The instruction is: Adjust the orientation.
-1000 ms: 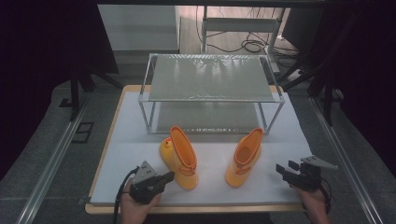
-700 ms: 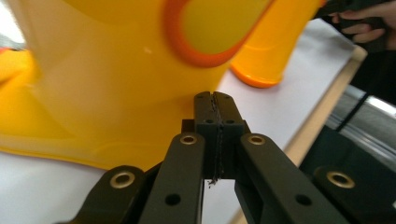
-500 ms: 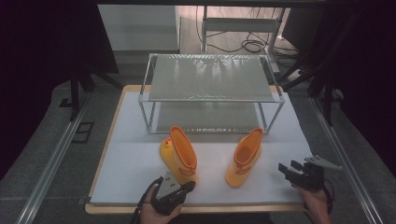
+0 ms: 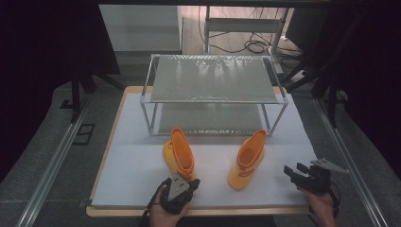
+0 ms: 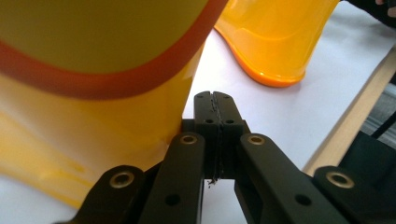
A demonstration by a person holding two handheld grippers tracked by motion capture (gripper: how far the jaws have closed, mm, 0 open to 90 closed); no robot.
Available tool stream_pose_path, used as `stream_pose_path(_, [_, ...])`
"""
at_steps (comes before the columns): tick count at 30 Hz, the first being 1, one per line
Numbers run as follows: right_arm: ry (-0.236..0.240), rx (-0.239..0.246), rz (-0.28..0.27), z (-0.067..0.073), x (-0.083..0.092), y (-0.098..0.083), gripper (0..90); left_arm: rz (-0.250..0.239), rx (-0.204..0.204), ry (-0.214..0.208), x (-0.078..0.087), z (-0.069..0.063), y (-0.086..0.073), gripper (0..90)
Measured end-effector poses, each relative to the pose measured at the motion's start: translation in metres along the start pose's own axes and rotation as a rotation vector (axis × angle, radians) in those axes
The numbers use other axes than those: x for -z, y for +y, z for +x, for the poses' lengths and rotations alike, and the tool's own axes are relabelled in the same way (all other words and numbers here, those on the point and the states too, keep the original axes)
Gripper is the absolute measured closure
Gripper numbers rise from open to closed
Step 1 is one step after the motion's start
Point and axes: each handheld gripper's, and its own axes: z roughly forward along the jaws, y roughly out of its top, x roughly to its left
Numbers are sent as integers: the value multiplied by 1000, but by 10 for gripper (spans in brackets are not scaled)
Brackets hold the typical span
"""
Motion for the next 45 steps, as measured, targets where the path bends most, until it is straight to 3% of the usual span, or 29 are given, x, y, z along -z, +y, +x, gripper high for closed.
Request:
stream_pose_path(5, [11, -9, -1, 0, 1, 0, 376, -4, 27, 13, 20, 12, -11, 900])
stream_pose_path(10, [15, -8, 5, 0, -1, 0, 376, -12, 73, 55, 43, 36, -23, 900])
stream_pose_path(15, [15, -9, 10, -1, -2, 0, 377, -13, 99, 90, 51, 52, -26, 900])
stream_pose_path(17, [15, -11, 9, -1, -3, 0, 378, -21, 132, 98, 56, 63, -29, 899])
stream_pose_path(21, [17, -13, 15, -1, -5, 0, 378, -23, 164, 100, 58, 68, -30, 899])
stream_pose_path(26, [23, -8, 13, 1, -6, 0, 379, -9, 132, 66, 50, 56, -27, 863])
stream_pose_path(29, [27, 1, 15, 2, -6, 1, 379, -10, 112, 25, 43, 47, -22, 847])
stream_pose_path(36, [26, -1, 9, 1, -6, 1, 382, 0, 87, -34, 28, 36, -11, 701])
stream_pose_path(45, [29, 1, 7, -1, -3, -1, 387, 9, 79, -57, 18, 27, -4, 592])
